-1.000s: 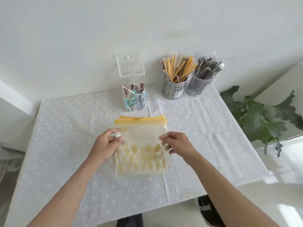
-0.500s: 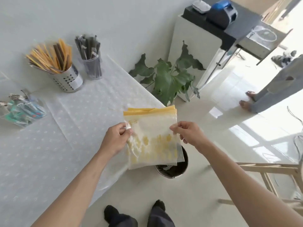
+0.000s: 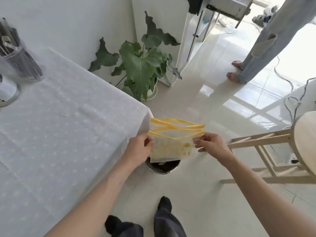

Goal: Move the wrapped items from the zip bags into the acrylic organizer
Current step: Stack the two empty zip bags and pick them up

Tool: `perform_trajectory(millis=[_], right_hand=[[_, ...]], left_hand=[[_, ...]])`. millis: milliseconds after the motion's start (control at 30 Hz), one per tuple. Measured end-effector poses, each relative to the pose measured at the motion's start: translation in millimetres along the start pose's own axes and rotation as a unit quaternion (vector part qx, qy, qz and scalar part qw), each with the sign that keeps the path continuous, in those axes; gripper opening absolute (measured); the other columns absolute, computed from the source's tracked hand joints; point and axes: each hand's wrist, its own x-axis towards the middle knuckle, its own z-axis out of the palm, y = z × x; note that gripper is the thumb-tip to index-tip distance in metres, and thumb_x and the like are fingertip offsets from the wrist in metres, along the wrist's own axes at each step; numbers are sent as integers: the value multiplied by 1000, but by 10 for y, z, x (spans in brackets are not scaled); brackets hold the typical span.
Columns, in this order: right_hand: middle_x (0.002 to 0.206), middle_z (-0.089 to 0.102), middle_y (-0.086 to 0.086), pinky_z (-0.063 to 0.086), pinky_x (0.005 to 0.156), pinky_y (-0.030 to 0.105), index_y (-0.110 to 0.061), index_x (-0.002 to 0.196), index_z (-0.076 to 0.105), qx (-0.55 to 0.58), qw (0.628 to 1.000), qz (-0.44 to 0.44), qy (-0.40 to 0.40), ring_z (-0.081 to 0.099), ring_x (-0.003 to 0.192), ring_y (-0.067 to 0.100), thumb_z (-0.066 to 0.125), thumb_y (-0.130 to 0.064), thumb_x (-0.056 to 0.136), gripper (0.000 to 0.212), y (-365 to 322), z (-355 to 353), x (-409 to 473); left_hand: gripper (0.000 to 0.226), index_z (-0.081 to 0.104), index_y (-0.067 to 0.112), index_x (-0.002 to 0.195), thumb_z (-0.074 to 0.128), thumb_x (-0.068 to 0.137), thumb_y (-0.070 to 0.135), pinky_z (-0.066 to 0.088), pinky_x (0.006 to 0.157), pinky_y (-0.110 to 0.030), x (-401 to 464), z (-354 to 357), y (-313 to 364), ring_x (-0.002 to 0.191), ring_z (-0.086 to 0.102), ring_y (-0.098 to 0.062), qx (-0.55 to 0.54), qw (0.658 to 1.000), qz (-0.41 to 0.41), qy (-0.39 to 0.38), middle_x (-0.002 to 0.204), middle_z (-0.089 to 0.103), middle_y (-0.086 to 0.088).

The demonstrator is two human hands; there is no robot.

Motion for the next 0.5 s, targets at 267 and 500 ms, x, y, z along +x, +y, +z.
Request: perform_trajectory(millis=[267,500], right_hand=[[83,80,4,65,88,49,-21,86,81,-89,995,34,4,79,85,25,71,-10,84,15,1080,503,789],[70,69,0,47,63,28,-18,91,79,-141,989,33,-9,55,63,13,66,-7,87,17,1707,929,1320]], left_hand=[[16,79,24,97,64,94,29,61,80,-39,497,783,-828,82,72,-23,51,995,-78,-22,82,77,6],[26,82,20,105,60,100,7,48,75,-29,907,1365,-1548,89,67,-25,73,987,-136,-52,96,79,-3]])
